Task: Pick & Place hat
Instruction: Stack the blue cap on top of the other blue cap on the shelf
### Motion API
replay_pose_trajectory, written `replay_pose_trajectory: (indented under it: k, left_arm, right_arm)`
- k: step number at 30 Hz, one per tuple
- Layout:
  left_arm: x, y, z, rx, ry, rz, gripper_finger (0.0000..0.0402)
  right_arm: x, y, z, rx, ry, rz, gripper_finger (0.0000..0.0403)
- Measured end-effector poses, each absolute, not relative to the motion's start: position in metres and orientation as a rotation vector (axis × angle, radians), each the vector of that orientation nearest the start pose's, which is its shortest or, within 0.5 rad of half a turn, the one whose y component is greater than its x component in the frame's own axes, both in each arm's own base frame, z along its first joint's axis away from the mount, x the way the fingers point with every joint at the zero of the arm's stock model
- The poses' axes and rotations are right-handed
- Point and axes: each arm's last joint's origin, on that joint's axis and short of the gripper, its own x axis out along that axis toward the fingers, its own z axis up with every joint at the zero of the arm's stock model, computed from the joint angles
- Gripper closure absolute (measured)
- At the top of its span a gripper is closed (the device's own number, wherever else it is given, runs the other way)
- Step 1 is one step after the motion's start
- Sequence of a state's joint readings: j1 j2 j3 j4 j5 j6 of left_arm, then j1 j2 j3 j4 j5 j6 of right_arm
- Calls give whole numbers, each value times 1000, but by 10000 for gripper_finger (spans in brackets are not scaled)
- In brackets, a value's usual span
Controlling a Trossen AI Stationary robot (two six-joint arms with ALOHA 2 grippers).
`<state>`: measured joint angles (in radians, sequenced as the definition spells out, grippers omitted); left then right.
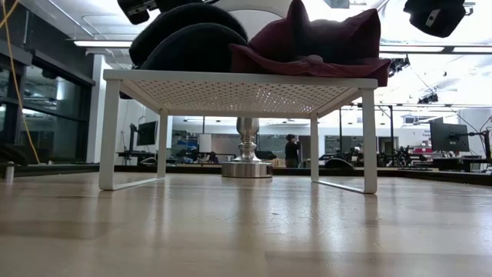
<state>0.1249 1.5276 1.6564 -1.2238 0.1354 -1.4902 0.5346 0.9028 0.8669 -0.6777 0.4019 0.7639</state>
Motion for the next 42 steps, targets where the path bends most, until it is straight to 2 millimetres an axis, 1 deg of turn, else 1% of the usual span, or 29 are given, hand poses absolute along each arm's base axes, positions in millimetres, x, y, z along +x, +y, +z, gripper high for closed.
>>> replay_pose_trajectory:
  k: [21, 39, 42]
  left_arm:
    - [299, 34, 359, -1444, 915, 857, 396]
    - [300, 36, 358, -1412, 875, 910, 396]
    - [300, 36, 358, -1409, 876, 908, 388]
  right_arm:
    - [156, 79, 300, 411, 642, -117, 390]
    - [156, 80, 300, 416, 649, -104, 390]
    - [156, 80, 300, 416, 649, -104, 390]
